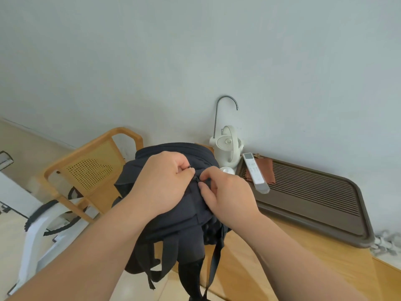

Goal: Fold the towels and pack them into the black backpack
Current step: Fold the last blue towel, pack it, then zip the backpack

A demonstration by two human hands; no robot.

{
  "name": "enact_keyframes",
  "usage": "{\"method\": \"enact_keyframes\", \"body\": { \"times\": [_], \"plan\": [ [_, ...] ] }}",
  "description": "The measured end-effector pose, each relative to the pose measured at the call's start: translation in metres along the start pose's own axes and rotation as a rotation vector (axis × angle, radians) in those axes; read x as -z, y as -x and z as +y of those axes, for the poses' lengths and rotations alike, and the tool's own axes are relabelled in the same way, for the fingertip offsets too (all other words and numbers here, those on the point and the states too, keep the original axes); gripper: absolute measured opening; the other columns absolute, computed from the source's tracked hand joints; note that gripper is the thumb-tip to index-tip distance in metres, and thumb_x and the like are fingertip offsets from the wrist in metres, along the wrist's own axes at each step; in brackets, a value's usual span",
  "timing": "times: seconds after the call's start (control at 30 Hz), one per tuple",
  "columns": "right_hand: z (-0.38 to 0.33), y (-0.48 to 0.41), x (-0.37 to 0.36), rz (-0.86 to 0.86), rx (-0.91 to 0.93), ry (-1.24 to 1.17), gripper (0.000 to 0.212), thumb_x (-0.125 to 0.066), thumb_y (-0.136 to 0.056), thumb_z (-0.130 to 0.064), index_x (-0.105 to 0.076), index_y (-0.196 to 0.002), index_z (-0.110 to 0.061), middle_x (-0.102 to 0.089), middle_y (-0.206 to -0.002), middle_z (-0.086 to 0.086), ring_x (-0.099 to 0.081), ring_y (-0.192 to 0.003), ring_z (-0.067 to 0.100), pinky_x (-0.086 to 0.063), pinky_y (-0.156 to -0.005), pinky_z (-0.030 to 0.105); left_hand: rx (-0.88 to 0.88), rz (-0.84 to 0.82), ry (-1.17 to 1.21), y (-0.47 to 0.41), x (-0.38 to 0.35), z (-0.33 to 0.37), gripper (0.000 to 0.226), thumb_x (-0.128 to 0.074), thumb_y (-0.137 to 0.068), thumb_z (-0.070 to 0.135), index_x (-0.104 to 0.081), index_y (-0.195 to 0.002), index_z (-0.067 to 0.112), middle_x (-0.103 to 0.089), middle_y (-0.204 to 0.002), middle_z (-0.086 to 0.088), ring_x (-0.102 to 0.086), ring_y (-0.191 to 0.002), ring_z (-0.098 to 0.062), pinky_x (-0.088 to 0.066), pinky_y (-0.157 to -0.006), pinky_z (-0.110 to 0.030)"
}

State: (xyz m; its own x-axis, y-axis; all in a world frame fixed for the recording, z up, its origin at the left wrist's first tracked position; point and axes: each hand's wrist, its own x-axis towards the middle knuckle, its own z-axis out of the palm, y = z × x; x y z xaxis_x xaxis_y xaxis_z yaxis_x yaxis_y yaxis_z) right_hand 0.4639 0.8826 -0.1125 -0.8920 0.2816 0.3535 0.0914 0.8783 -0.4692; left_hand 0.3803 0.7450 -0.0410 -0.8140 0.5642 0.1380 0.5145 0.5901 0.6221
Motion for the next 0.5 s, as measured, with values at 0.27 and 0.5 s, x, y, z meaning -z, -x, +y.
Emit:
{"method": "enact_keyframes", "body": {
  "times": [0.27,0.5],
  "plan": [
    [-0.022,-0.018,-0.008,0.053,-0.011,0.019,0.02,-0.059,-0.095,-0.04,-0.061,-0.109,-0.027,-0.054,-0.065,-0.016,-0.052,-0.059,0.003,-0.05,-0.059,0.029,-0.076,-0.101,0.13,-0.031,0.014,-0.023,0.024,-0.068,-0.09,0.023,-0.066,-0.066,0.02,-0.062,-0.06,-0.002,-0.053,-0.057,-0.014,-0.041,-0.056,-0.028],
    [-0.034,-0.042,-0.014,0.005,-0.122,0.324,0.025,-0.033,-0.103,-0.041,-0.05,-0.109,-0.024,-0.066,-0.079,-0.005,-0.062,-0.065,0.026,-0.053,-0.059,0.041,-0.034,-0.121,0.244,-0.062,0.026,-0.044,0.029,-0.067,-0.092,0.024,-0.064,-0.064,0.018,-0.05,-0.044,0.005,-0.042,-0.044,-0.01,-0.034,-0.052,-0.026]
  ]
}}
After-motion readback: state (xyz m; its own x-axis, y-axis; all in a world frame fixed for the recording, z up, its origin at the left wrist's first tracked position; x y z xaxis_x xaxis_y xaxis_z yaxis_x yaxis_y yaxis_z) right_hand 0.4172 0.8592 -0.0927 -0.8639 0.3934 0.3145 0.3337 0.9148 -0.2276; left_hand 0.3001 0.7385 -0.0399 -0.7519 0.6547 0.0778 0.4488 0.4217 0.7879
